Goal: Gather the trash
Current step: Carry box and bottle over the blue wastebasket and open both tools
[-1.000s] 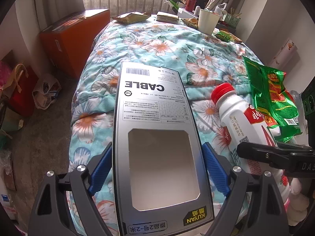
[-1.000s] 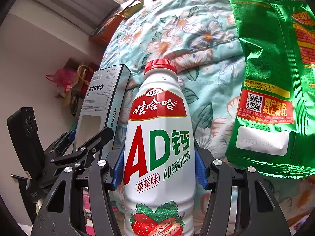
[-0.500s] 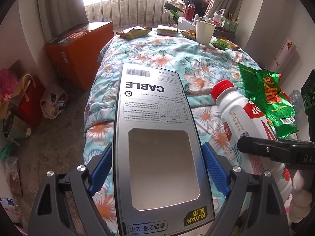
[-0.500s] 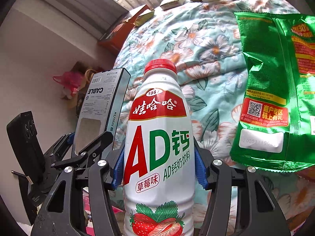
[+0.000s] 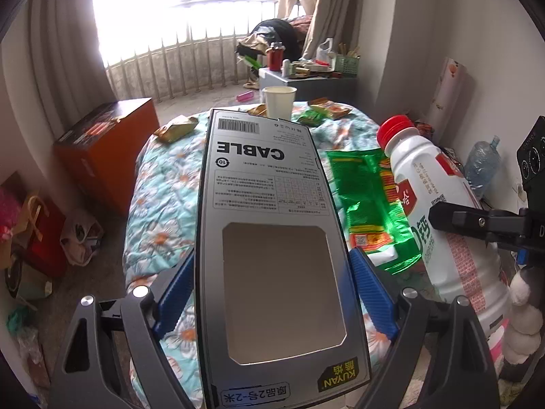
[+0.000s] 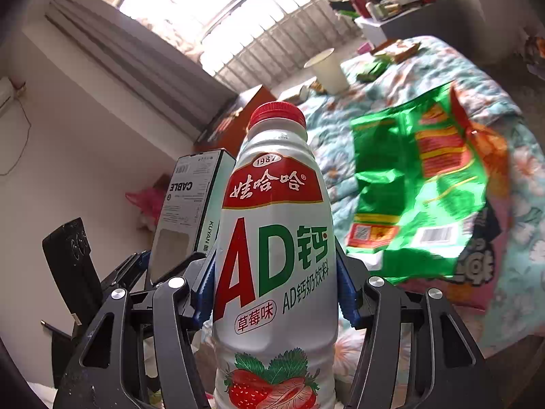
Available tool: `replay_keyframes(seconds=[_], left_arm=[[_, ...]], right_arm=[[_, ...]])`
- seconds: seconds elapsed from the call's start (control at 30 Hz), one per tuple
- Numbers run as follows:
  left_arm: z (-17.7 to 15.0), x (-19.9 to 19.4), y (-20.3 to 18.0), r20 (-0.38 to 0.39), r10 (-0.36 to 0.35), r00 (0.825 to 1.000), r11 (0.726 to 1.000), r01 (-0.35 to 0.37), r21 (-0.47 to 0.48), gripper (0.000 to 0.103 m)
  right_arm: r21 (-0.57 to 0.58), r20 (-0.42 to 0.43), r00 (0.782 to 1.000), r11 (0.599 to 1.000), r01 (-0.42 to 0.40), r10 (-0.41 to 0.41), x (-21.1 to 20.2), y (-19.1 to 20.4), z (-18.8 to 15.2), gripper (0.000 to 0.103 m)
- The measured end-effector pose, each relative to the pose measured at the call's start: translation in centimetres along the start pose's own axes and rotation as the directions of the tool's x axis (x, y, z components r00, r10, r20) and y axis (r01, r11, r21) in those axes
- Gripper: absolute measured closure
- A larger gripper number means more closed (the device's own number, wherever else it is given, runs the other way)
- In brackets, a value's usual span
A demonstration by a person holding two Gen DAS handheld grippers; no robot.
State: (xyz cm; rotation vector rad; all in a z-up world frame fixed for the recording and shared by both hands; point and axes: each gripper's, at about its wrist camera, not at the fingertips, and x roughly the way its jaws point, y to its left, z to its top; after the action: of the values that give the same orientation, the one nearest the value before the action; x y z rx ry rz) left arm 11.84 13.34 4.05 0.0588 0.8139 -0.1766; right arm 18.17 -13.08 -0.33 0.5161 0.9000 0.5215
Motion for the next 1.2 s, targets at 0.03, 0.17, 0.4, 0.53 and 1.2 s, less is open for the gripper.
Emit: replay_keyframes(seconds=[0.03, 0.17, 0.4, 0.53, 1.2], left_arm=[[0.8, -0.1, -1.3, 0.011, -0.025, 1.000, 0.999, 0.025, 0.025, 0.018], [4.4, 0.5, -7.1, 0.011, -0.188, 0.982, 0.977, 0.186, 0.105, 0.018], [9.4, 4.9, -20.6, -0.151, -0.448, 0.881, 0.838, 0.473, 0.272, 0.018], [10.3, 9.9, -29.9, -0.307, -0.449, 0.839, 0.759, 0.540, 0.365, 0.018], [11.9, 33.7, -55.0, -0.565, -0.465, 0.682, 0.733, 0.655, 0.187, 0.013]], right_arm=[[0.021, 0.043, 0.999, 1.000, 0.009, -0.009, -1.8, -1.0, 0.2, 0.048], [0.148, 0.226, 0.968, 0.986, 0.073, -0.106, -9.7, -6.3, 0.1, 0.048], [0.472, 0.355, 0.839, 0.854, 0.220, -0.413, -20.8, -17.4, -3.9, 0.048], [0.612, 0.346, 0.797, 0.763, 0.207, -0.494, -23.1, -23.1, -5.6, 0.048], [0.902, 0.220, 0.849, 0.433, 0.011, -0.481, -17.4, -49.5, -5.4, 0.036]])
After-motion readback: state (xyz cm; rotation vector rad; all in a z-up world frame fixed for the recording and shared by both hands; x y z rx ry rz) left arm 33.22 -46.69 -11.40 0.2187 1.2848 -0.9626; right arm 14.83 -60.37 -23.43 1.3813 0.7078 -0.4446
